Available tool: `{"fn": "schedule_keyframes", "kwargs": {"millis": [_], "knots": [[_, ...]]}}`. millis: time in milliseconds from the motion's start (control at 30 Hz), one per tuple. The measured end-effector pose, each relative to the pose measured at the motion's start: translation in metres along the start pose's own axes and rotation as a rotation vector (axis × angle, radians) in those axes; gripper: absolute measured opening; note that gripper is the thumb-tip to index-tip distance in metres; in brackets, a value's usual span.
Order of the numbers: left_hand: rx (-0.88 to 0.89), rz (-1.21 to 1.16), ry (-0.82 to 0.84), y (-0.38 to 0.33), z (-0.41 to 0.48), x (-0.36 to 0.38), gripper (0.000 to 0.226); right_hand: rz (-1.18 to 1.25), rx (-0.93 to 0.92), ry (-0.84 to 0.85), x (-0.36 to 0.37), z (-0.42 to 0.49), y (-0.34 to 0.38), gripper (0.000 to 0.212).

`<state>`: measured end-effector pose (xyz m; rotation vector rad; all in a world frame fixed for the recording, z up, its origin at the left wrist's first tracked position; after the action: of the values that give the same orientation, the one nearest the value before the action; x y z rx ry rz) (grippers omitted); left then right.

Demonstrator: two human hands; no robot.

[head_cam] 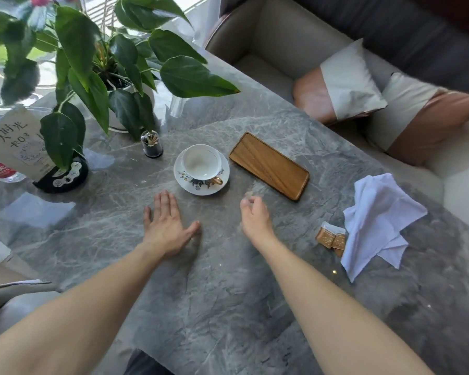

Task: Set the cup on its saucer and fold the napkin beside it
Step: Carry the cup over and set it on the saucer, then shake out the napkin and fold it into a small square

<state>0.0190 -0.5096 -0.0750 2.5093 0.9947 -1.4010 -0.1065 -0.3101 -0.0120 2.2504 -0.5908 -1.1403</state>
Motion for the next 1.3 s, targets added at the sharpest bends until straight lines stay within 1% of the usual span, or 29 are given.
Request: {"fn": "schedule_keyframes", "kwargs": {"millis": [100, 200, 300, 400, 533, 733, 833, 900, 1033, 1167, 1300], "knots": [[0.013, 0.020, 0.009, -0.001, -0.004, -0.015, 0.112, -0.038, 0.043, -0.036, -0.022, -0.017, -0.034, 0.041], [-0.033, 0.027, 0.014, -0.012, -0.009, -0.021, 0.107, -0.048, 0.074, -0.063, -0.046, -0.034, -0.067, 0.032], [-0.057, 0.017, -0.056, -0.036, -0.023, -0.017, 0.101, -0.035, 0.120, -0.086, -0.068, -0.050, -0.100, 0.032], [0.019, 0.017, -0.119, -0.071, -0.043, -0.004, 0.086, -0.012, 0.161, -0.121, -0.088, -0.065, -0.129, 0.033], [0.150, 0.010, -0.089, -0.124, -0.062, 0.019, 0.070, -0.040, 0.200, -0.217, -0.118, -0.083, -0.161, 0.034], [0.409, 0.036, -0.042, -0.198, -0.086, 0.050, 0.073, -0.124, 0.273, -0.372, -0.159, -0.109, -0.203, 0.024], [0.556, -0.025, 0.011, -0.232, -0.094, 0.059, 0.064, -0.196, 0.311, -0.389, -0.174, -0.114, -0.221, 0.027], [0.622, -0.049, 0.052, -0.251, -0.098, 0.063, 0.060, -0.237, 0.305, -0.376, -0.180, -0.112, -0.232, 0.028], [0.683, -0.028, 0.077, -0.276, -0.103, 0.070, 0.058, -0.286, 0.245, -0.349, -0.186, -0.102, -0.248, 0.026], [0.688, -0.021, 0.069, -0.294, -0.102, 0.072, 0.059, -0.324, 0.198, -0.346, -0.188, -0.094, -0.258, 0.011], [0.727, -0.035, 0.062, -0.324, -0.107, 0.072, 0.058, -0.341, 0.130, -0.409, -0.197, -0.099, -0.256, 0.013]]}}
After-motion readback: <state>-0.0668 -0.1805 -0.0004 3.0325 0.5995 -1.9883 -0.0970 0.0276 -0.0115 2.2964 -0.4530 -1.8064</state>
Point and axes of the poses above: each hand's wrist, its own z-axis towards the middle knuckle, its own x-axis out of the palm, y = z × x, the point moved 4 cm from there along z, towards the middle knuckle, and after that the axes turned 6 degrees about y, right-handed, at the moved point
